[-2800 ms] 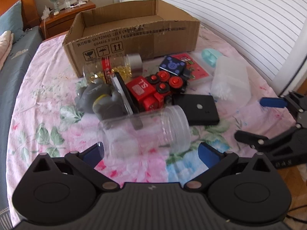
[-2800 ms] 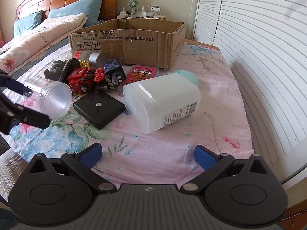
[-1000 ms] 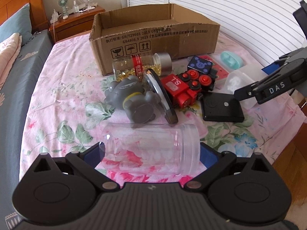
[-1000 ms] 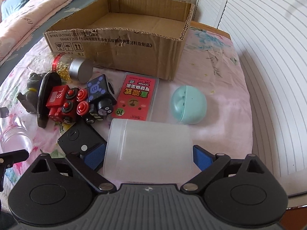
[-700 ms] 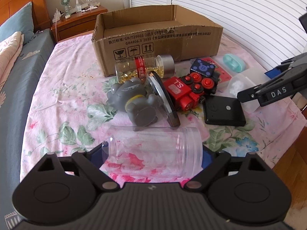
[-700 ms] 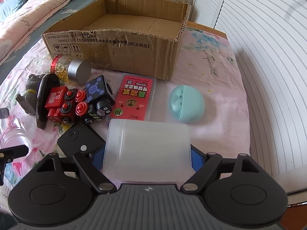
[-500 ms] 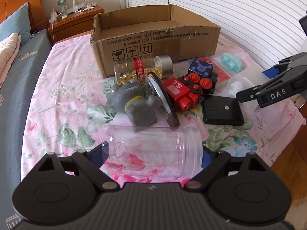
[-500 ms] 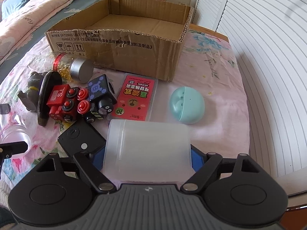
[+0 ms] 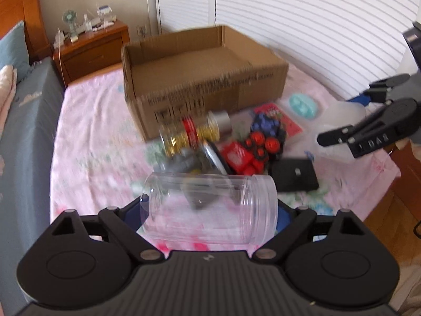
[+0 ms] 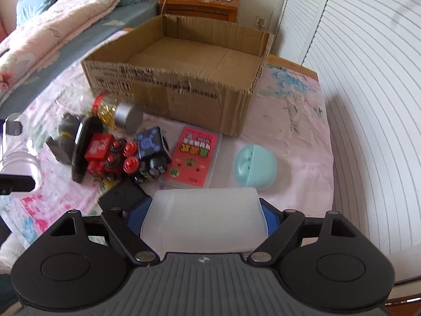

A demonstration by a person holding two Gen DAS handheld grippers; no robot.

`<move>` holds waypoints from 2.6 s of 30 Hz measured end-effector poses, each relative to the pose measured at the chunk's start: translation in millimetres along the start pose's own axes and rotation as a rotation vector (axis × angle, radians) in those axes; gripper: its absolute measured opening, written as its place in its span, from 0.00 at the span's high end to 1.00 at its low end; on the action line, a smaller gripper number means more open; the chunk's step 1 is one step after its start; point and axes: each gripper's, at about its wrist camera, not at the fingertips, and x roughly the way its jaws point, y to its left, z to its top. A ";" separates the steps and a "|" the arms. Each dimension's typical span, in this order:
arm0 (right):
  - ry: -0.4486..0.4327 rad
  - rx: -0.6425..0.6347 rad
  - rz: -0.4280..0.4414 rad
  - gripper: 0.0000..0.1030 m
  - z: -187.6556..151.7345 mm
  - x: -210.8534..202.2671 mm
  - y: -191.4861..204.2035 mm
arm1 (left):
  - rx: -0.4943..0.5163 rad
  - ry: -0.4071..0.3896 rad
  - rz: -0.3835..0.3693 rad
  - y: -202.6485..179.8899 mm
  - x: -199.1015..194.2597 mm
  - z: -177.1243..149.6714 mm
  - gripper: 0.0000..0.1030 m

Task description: Organize rigid objects

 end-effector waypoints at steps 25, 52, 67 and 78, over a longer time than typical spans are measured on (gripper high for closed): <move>-0.176 0.031 0.000 0.16 82.0 -33.4 -19.6 | -0.081 -0.032 0.212 53.3 133.0 207.1 0.10; -0.183 0.036 -0.007 0.16 159.5 13.1 -14.4 | -0.111 -0.157 0.182 45.8 23.0 114.7 0.01; -0.195 0.095 -0.039 0.15 223.1 60.0 -19.5 | -0.173 -0.171 0.193 42.3 6.0 52.3 0.01; -0.224 0.144 -0.040 0.00 209.8 52.0 -19.3 | -0.175 -0.126 0.166 37.6 11.8 32.1 0.01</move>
